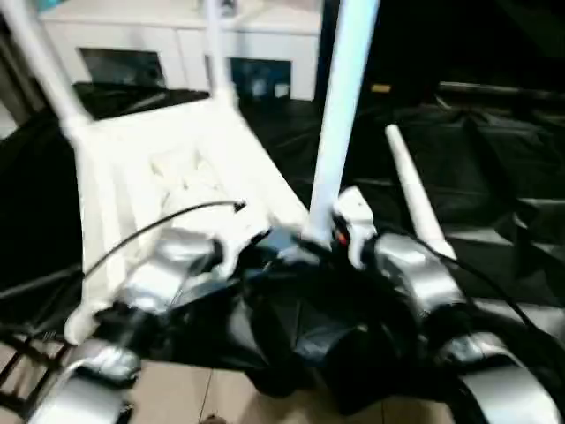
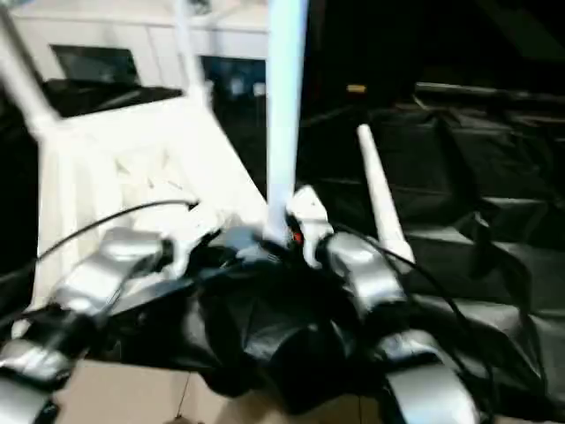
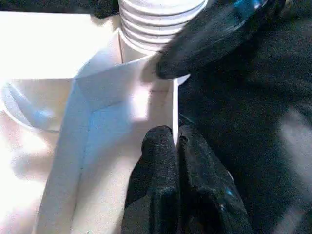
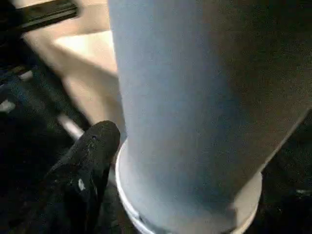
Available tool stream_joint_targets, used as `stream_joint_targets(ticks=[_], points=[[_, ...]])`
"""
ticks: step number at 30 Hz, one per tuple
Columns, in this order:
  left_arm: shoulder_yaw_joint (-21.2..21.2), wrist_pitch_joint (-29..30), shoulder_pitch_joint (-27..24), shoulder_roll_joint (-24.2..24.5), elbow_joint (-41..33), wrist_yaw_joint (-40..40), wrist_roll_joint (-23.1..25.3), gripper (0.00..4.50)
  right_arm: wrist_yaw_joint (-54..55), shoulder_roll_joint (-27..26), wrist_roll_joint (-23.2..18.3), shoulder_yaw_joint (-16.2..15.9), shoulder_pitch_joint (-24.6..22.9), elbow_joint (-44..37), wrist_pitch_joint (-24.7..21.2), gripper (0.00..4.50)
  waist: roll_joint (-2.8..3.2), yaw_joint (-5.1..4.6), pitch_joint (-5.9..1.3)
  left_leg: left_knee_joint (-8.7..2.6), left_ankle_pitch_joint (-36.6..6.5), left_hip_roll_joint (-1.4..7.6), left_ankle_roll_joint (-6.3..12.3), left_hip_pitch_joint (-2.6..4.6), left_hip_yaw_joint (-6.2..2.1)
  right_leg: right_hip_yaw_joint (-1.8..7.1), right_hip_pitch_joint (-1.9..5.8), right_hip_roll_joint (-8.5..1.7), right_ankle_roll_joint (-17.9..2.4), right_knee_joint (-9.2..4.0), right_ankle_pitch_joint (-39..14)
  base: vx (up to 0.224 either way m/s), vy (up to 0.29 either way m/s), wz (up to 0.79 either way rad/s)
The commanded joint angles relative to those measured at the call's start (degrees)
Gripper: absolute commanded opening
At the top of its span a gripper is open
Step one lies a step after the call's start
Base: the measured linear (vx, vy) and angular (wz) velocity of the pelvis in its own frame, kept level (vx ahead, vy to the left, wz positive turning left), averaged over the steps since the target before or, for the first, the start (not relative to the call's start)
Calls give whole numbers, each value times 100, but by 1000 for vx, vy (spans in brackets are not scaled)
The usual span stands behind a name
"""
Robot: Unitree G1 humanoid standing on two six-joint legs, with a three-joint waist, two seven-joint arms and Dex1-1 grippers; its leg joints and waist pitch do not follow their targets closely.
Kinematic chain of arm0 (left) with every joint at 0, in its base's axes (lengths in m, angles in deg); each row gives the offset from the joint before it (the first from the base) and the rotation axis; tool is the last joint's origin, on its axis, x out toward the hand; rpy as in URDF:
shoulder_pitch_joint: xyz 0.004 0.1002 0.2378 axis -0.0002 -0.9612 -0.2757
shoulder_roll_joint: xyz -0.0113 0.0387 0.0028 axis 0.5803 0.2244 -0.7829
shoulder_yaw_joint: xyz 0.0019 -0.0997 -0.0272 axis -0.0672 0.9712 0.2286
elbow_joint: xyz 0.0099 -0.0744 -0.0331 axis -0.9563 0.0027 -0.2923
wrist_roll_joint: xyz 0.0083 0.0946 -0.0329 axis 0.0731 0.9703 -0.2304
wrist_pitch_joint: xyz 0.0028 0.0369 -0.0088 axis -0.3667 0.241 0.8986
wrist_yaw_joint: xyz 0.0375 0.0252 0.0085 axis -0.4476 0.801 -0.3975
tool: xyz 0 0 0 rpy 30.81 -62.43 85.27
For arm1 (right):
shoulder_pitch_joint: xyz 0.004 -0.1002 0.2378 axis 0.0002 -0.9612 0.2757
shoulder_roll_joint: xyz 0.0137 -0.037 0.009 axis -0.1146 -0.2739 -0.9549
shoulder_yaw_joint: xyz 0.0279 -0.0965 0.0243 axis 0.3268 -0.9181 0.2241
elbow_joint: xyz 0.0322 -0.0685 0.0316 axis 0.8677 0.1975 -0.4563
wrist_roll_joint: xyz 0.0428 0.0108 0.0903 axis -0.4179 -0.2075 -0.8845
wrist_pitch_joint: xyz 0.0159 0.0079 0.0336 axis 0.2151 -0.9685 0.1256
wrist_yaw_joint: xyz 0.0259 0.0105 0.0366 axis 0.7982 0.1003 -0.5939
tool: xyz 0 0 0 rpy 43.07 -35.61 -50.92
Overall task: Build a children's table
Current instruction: Rotate leg to tighten
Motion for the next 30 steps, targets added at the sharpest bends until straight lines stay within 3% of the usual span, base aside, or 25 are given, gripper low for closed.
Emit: stream_joint_targets(ticks=[1, 5, 8, 15, 19, 22, 24, 26, 30], points=[[-186, -86, 23, -77, -273, 348, -208, 0, -540, 42, -142, -222, -61, -264, -145, 369, 30, 7, -342, -358, -945, 144, 411, 70, 12, 233, 328, -282, -1566, -358, 19, 0, 0, 0], [-199, -8, -47, 108, -455, 719, -353, 0, -1083, 244, -363, -249, -164, -578, -350, 346, 22, 51, -339, -366, -1029, 137, 322, 59, 8, 240, 332, -296, -1523, -363, -179, 0, 0, 0], [-219, 94, -102, 218, -608, 970, -448, 0, -1358, 342, -417, -260, -234, -743, -469, 315, 24, 71, -353, -353, -919, 139, 355, 54, 11, 237, 322, -292, -1545, -341, -36, 0, 0, 0], [-204, 104, -117, 192, -616, 923, -430, 0, -1424, 361, -443, -304, -328, -876, -661, 282, 11, 106, -349, -361, -932, 130, 273, 61, 6, 240, 318, -295, -1496, -352, -165, 0, 0, 0], [-102, 231, -23, -28, -435, 343, -282, 0, -696, 68, -368, -134, -305, -685, -715, 277, -7, 97, -346, -363, -849, 122, 243, 48, 3, 243, 319, -306, -1467, -352, -143, 0, 0, 0], [23, 331, 150, -294, -117, -298, -103, 0, 342, -230, -159, 52, -134, -201, -643, 277, -4, 55, -334, -380, -990, 111, 100, 61, -6, 249, 310, -323, -1386, -393, -535, 0, 0, 0], [167, 430, 368, -653, 242, -1029, 33, 0, 1694, -628, -39, 338, 92, 459, -573, 277, -17, -12, -311, -403, -1152, 94, 18, 53, -13, 252, 315, -324, -1278, -435, -916, 0, 0, 0], [202, 479, 425, -764, 326, -1216, 53, 0, 2046, -742, -44, 426, 148, 631, -547, 277, -27, -68, -327, -399, -1113, 81, -39, 29, -23, 249, 335, -329, -1194, -439, -1044, 0, 0, 0], [243, 620, 618, -1099, 634, -1790, 131, 0, 3128, -1122, -40, 645, 356, 1178, -547, 276, 4, -107, -331, -389, -1036, 77, 7, 34, -20, 250, 319, -317, -1232, -439, -851, 0, 0, 0]])
